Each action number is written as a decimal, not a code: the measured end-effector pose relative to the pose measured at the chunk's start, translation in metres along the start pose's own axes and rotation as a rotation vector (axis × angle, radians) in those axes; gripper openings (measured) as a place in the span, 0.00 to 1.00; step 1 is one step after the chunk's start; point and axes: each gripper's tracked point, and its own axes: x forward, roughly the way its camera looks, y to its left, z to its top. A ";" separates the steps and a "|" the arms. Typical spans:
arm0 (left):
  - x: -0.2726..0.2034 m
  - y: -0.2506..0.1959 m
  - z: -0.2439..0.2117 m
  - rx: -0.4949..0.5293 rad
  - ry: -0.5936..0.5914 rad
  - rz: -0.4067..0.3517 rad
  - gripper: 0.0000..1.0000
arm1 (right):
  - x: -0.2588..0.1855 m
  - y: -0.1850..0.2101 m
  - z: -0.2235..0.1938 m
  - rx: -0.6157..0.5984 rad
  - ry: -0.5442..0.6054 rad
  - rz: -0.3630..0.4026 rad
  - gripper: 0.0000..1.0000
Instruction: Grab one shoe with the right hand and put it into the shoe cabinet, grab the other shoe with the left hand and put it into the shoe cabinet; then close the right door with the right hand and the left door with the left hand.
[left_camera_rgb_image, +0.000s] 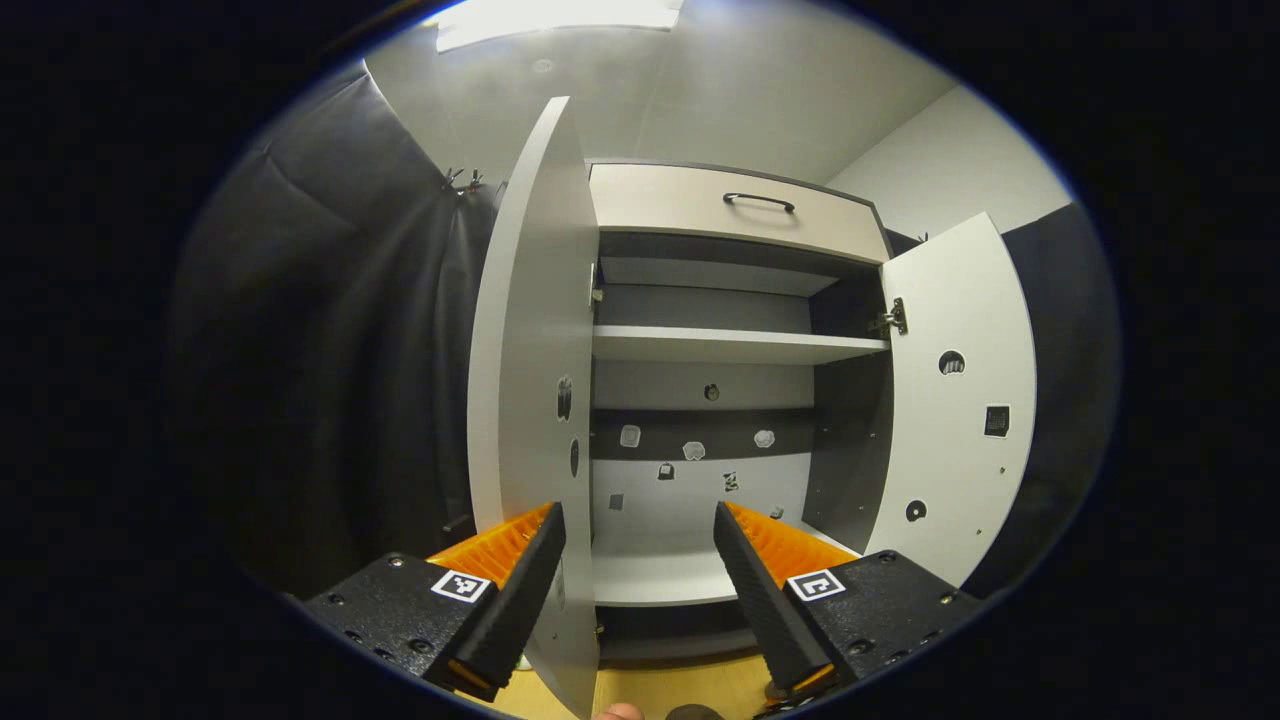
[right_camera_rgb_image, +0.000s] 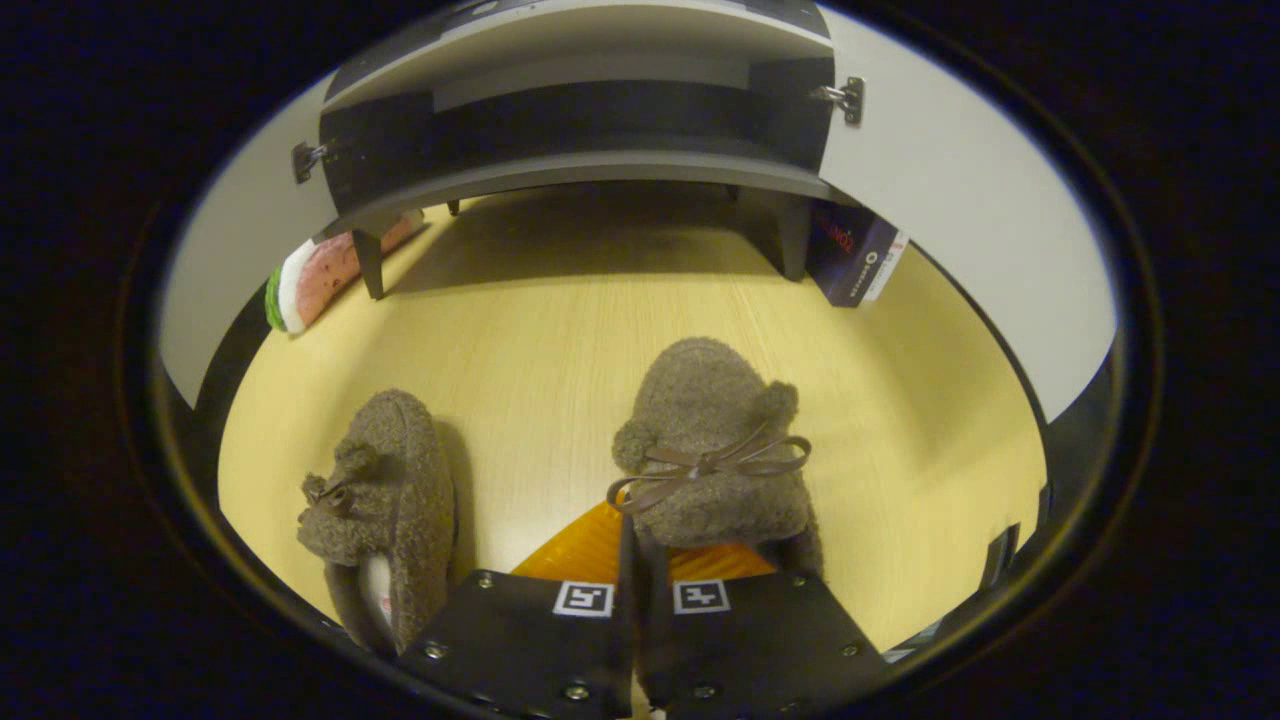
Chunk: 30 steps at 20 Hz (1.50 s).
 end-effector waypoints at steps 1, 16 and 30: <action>0.000 0.000 0.000 0.002 0.000 0.001 0.92 | 0.000 -0.003 0.002 0.010 -0.010 -0.012 0.08; 0.000 0.001 0.001 -0.014 -0.015 0.006 0.92 | -0.124 -0.010 0.161 -0.006 -0.386 0.046 0.01; 0.002 0.002 0.003 -0.020 -0.034 0.011 0.91 | -0.204 0.001 0.422 -0.095 -0.764 0.045 0.00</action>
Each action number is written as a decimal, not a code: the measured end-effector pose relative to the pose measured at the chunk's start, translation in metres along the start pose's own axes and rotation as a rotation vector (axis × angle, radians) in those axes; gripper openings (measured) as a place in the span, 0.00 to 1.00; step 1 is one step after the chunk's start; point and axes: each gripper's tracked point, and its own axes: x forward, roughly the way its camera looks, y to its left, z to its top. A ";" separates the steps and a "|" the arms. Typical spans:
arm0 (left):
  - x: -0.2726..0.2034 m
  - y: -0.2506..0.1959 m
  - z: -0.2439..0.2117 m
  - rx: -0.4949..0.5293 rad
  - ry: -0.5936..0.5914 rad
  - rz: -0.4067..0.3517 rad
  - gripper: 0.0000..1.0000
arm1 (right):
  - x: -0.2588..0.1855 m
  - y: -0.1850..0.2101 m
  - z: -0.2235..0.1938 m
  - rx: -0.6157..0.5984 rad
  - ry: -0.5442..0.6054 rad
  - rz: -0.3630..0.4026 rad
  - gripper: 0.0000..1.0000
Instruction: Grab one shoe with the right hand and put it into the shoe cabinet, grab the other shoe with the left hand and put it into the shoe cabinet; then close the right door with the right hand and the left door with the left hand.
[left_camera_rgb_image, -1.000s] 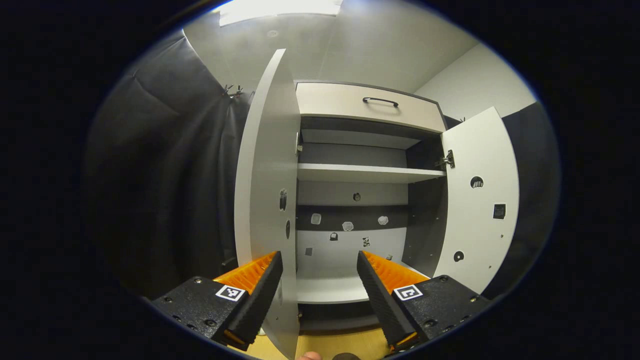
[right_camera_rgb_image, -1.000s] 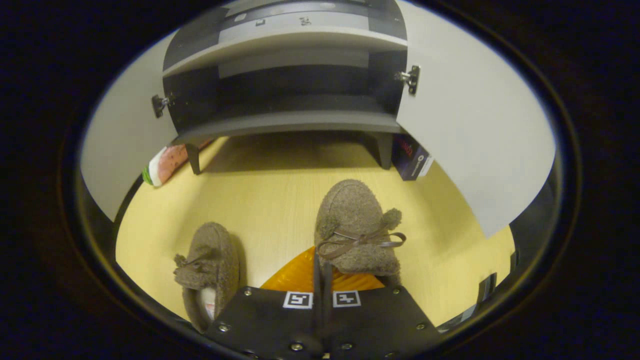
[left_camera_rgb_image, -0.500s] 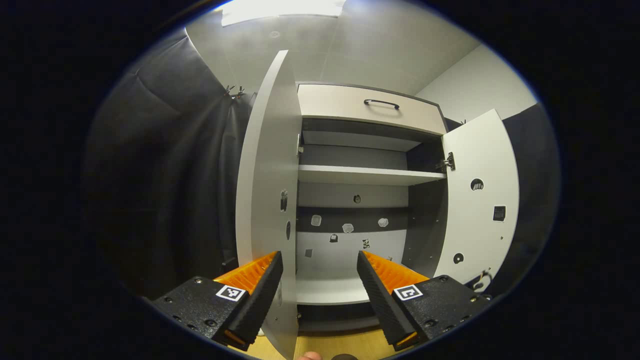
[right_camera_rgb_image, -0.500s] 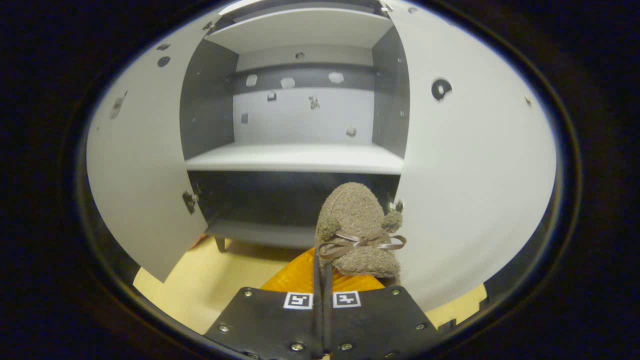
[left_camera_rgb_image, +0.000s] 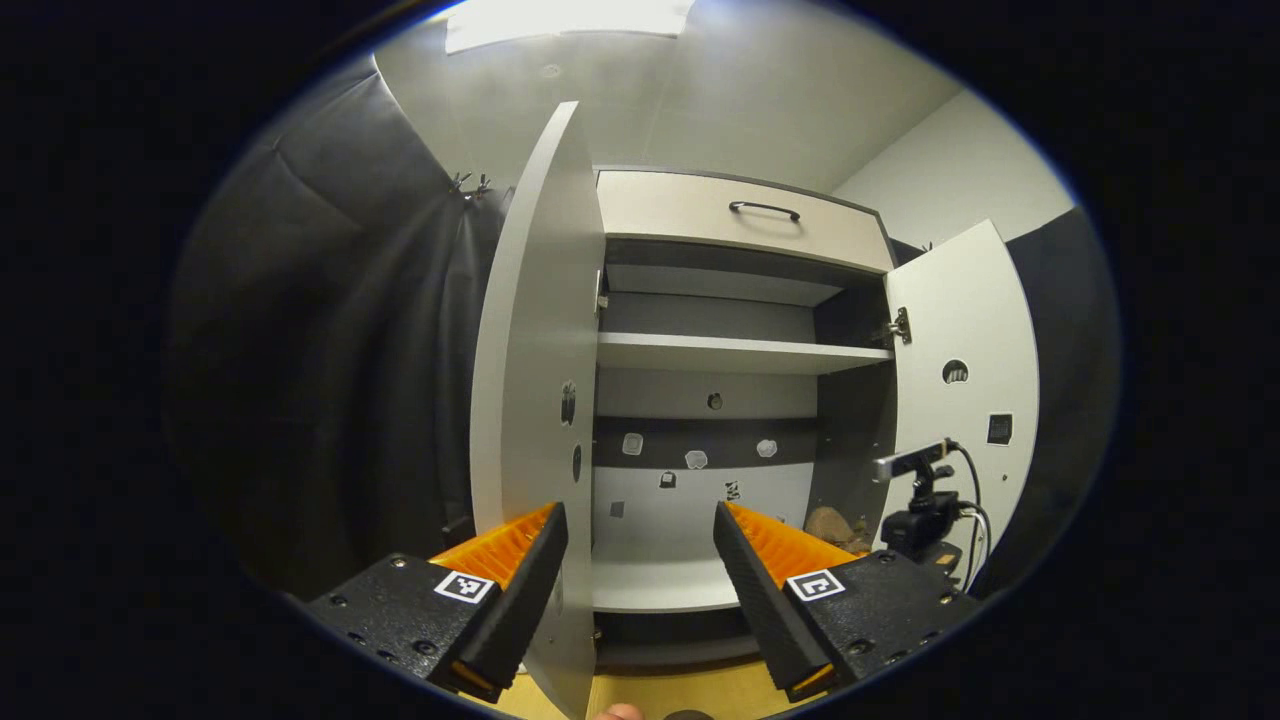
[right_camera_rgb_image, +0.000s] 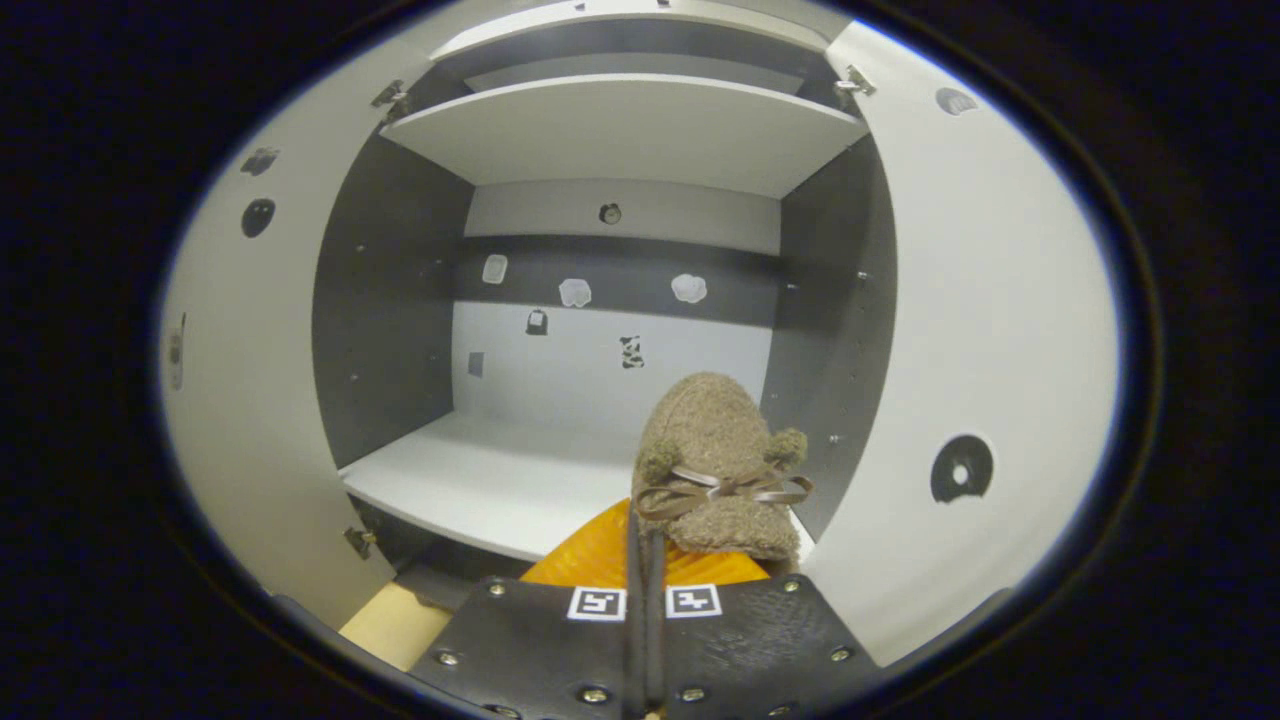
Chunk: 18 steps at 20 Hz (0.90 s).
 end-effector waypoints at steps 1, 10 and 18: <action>0.000 0.000 0.000 -0.001 0.000 0.001 0.91 | 0.011 0.000 0.006 -0.001 -0.002 0.004 0.00; 0.001 0.001 0.000 0.003 -0.006 0.002 0.90 | 0.090 0.009 0.026 -0.061 0.026 0.023 0.00; 0.002 0.001 0.001 0.001 -0.011 0.016 0.90 | 0.142 0.017 -0.012 -0.103 0.141 0.028 0.00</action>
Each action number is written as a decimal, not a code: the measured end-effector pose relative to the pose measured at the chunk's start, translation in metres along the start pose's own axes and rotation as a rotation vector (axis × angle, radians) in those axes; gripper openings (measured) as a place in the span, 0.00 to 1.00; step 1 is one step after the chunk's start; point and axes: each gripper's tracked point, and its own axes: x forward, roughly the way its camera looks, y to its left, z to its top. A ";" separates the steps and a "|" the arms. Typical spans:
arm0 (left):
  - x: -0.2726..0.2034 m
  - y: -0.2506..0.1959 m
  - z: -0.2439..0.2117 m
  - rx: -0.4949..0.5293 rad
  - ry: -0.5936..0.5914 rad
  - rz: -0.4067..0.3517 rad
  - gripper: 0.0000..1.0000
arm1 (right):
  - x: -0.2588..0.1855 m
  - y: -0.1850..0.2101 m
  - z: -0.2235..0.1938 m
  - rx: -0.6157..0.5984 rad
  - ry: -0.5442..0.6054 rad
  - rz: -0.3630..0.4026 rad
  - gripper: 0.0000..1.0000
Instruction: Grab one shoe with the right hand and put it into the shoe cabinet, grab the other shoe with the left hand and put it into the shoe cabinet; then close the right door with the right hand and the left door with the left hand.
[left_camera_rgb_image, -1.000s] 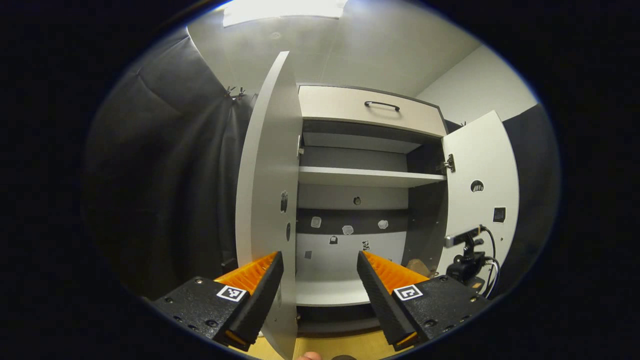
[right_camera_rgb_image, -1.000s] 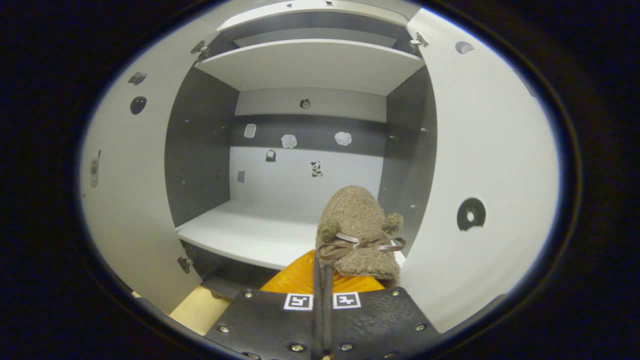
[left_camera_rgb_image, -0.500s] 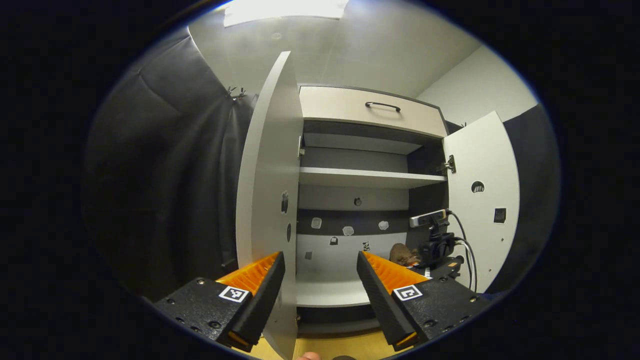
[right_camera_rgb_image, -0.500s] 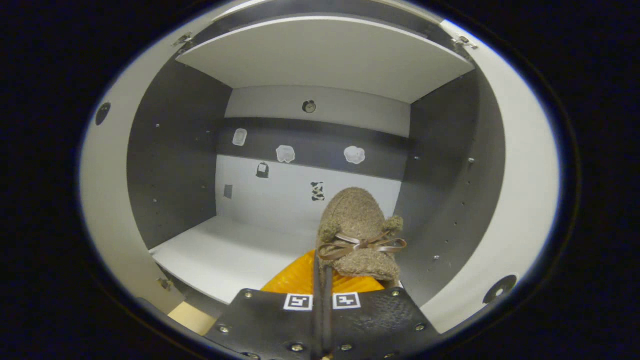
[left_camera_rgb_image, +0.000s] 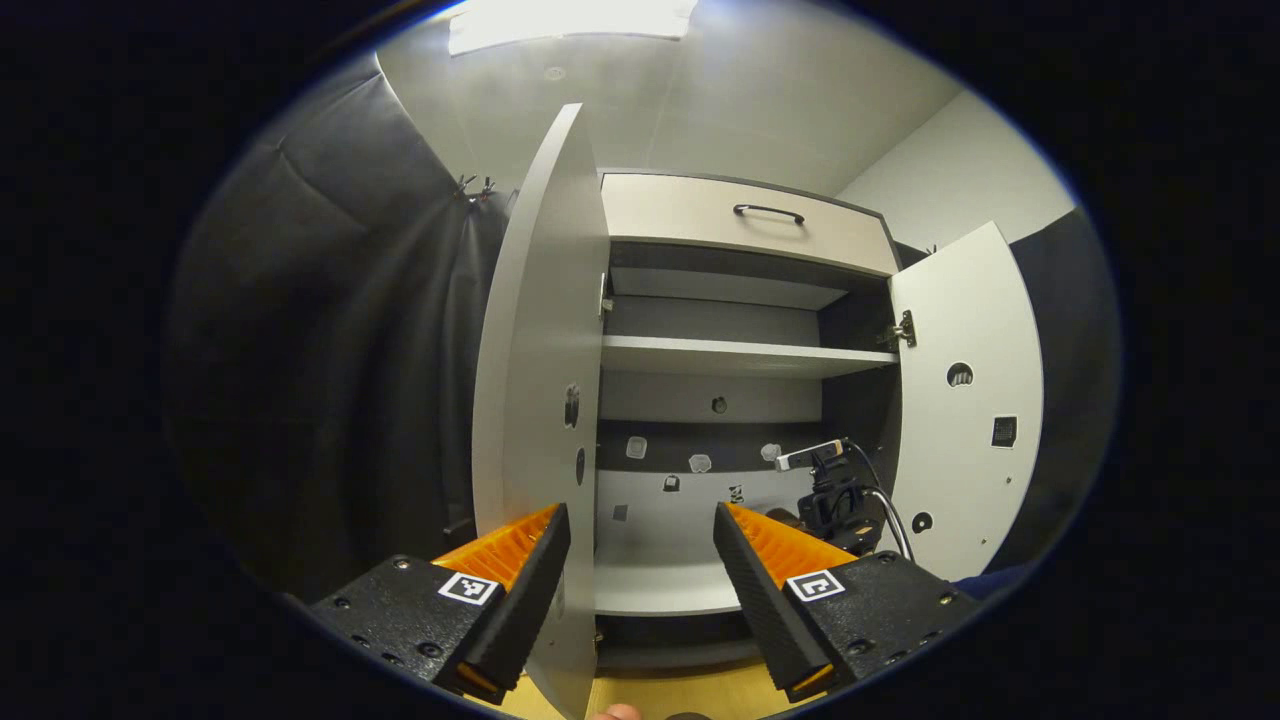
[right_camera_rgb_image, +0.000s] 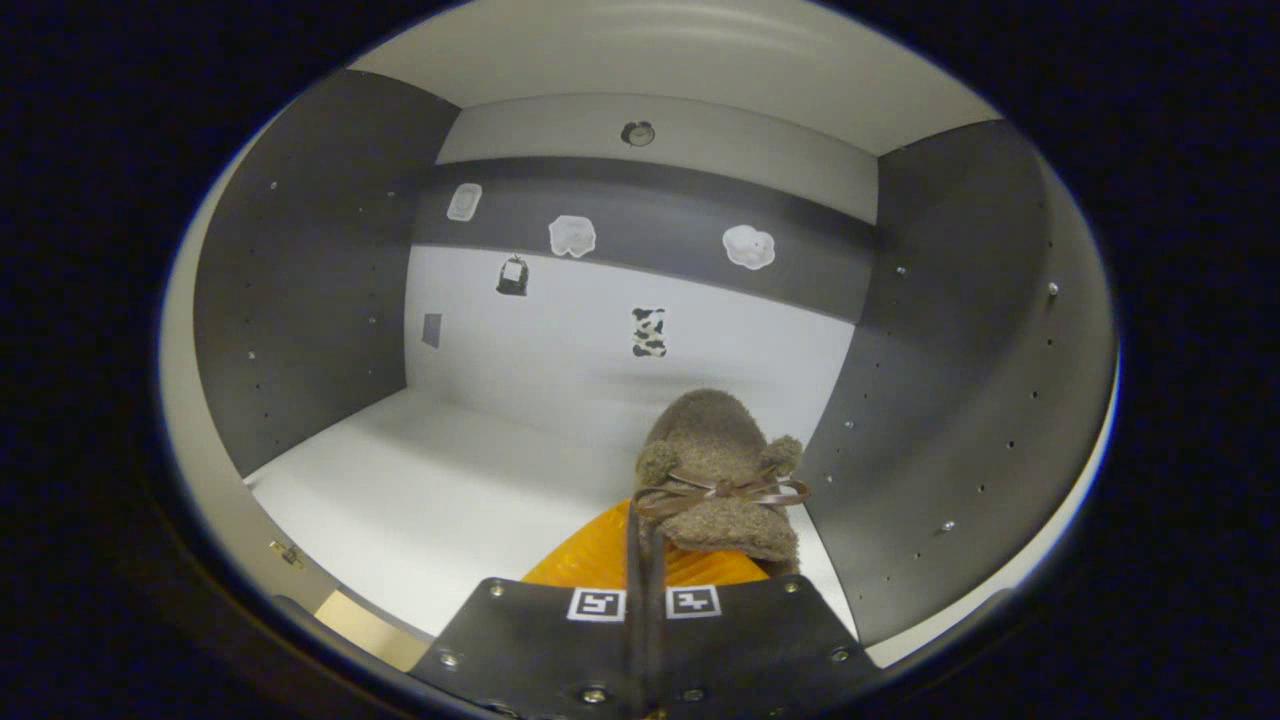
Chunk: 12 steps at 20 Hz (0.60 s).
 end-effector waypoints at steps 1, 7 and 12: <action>0.000 0.000 0.000 0.000 -0.001 0.000 0.89 | 0.005 0.000 -0.002 0.000 0.010 -0.001 0.00; 0.000 0.001 0.000 -0.001 -0.001 0.005 0.89 | 0.031 0.001 -0.020 -0.015 0.083 -0.009 0.01; -0.001 0.000 0.001 -0.002 -0.006 0.003 0.89 | 0.035 0.001 -0.025 0.019 0.109 -0.010 0.01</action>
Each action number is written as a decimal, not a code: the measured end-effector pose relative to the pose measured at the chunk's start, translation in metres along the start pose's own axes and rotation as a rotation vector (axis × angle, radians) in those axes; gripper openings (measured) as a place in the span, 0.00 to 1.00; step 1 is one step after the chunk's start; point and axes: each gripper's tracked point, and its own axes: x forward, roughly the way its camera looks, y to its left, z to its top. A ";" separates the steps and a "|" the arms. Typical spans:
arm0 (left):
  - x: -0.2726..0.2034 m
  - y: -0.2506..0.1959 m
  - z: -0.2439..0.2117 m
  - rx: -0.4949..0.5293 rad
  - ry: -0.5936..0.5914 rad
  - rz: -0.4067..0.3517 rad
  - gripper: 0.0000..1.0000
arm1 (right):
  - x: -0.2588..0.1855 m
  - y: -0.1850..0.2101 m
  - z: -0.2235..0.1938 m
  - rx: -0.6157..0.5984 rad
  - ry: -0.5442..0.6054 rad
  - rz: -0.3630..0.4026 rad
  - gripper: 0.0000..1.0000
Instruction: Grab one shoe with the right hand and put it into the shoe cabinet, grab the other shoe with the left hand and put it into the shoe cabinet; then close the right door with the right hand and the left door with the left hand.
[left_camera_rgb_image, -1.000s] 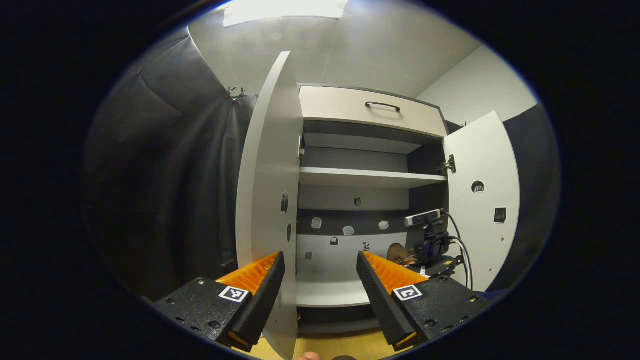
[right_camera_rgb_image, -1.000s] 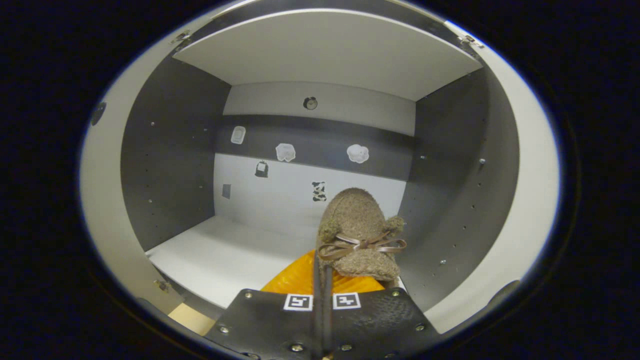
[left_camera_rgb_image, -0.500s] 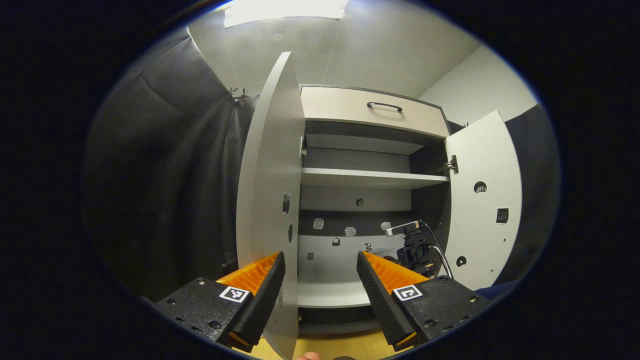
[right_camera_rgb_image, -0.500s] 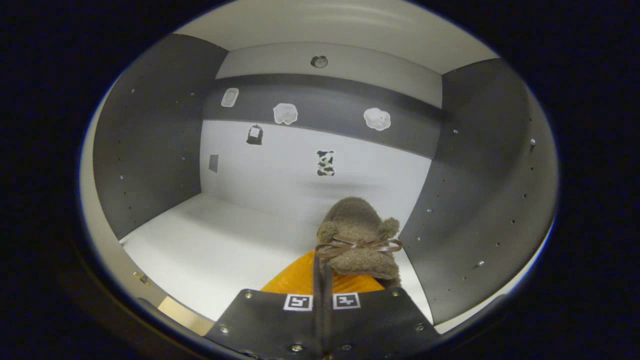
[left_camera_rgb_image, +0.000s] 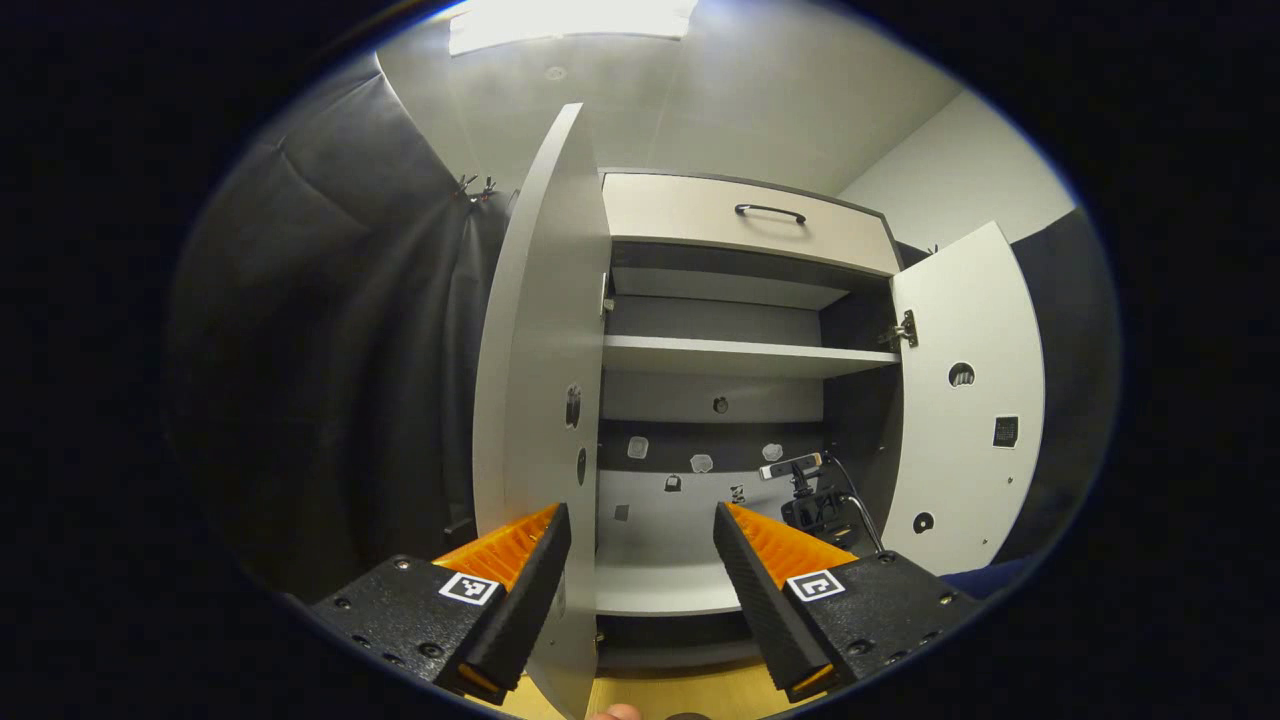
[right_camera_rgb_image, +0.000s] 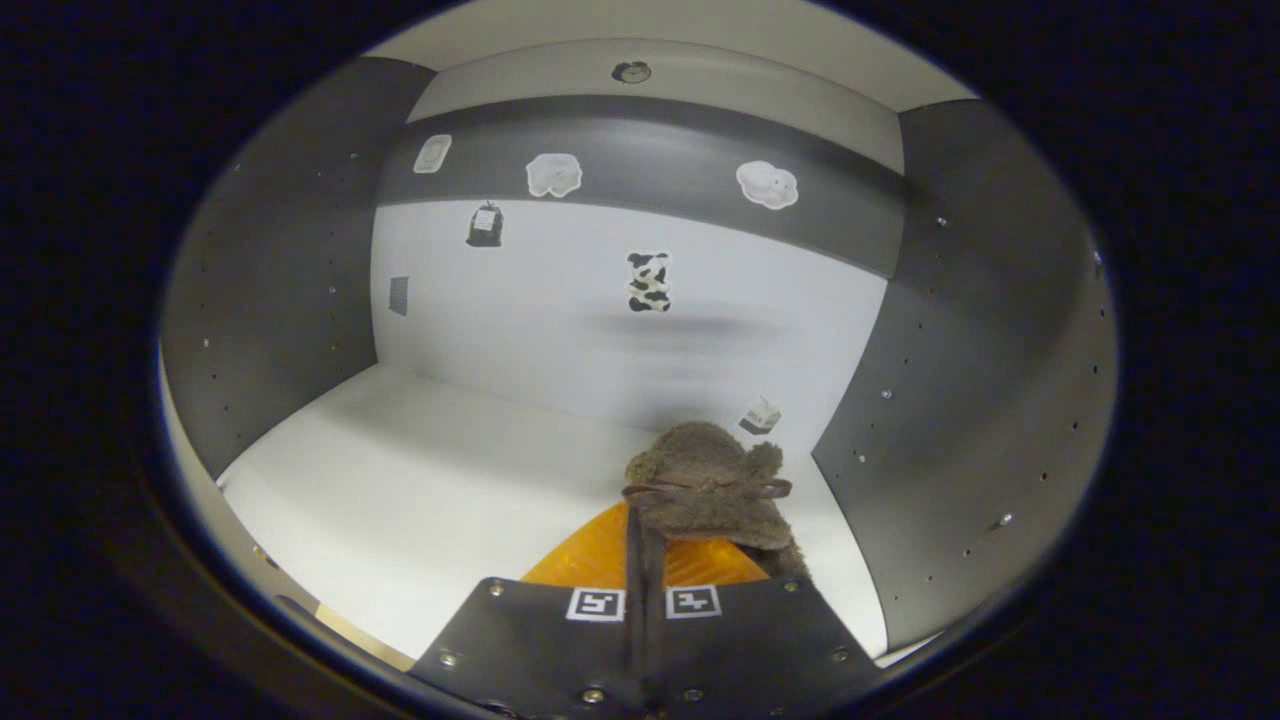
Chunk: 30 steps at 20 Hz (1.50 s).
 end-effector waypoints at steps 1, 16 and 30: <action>0.000 0.000 0.000 0.001 0.000 0.001 0.89 | 0.000 0.000 -0.001 0.008 0.007 0.002 0.01; -0.001 -0.001 -0.004 0.020 0.016 -0.014 0.90 | -0.130 0.005 0.042 0.060 -0.123 0.088 0.55; 0.007 -0.045 -0.093 0.018 0.234 -0.104 0.91 | -0.380 -0.035 0.137 0.132 -0.493 0.055 0.54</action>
